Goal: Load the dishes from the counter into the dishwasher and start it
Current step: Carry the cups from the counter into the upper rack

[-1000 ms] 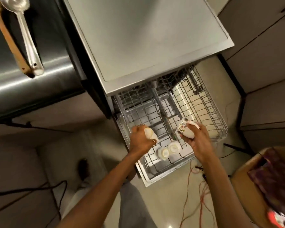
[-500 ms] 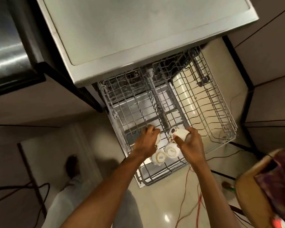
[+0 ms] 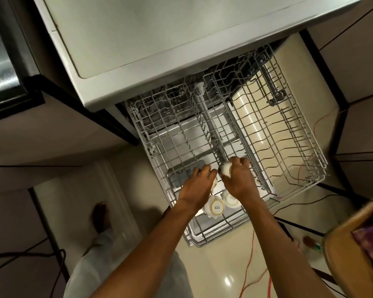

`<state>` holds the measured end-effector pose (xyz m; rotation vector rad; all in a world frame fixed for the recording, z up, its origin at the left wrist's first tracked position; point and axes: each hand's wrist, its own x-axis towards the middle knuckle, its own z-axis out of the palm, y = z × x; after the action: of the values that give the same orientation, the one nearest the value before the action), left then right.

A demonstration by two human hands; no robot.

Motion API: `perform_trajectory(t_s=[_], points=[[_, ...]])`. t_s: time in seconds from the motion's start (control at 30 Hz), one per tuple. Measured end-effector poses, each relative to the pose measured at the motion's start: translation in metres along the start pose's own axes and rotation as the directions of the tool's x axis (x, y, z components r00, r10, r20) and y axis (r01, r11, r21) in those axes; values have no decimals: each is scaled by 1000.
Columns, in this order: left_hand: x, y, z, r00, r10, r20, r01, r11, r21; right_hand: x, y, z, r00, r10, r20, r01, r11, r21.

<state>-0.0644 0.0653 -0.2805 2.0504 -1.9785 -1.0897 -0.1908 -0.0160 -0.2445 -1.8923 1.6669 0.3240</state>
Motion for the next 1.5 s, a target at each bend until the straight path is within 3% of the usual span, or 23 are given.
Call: perform_trajectory(t_s=[0.3, 0.87, 1.1, 1.3, 1.5], points=[[4, -1, 0, 1000, -5, 7, 6, 999, -34, 15, -5, 30, 998, -36, 60, 47, 981, -189], [-3, -7, -14, 999, -2, 51, 4, 999, -39, 13, 1, 26, 998, -40, 49, 47, 988, -147], [-8, -6, -29, 992, -74, 105, 69, 996, 55, 8, 1, 10, 997, 8, 79, 1, 992, -122], [-20, 4, -69, 998, -62, 20, 58, 986, 156, -15, -35, -31, 997, 72, -5, -72, 997, 15], [-57, 11, -173, 993, -41, -109, 59, 983, 175, -66, -117, -98, 982, -32, -188, 83, 959, 272]])
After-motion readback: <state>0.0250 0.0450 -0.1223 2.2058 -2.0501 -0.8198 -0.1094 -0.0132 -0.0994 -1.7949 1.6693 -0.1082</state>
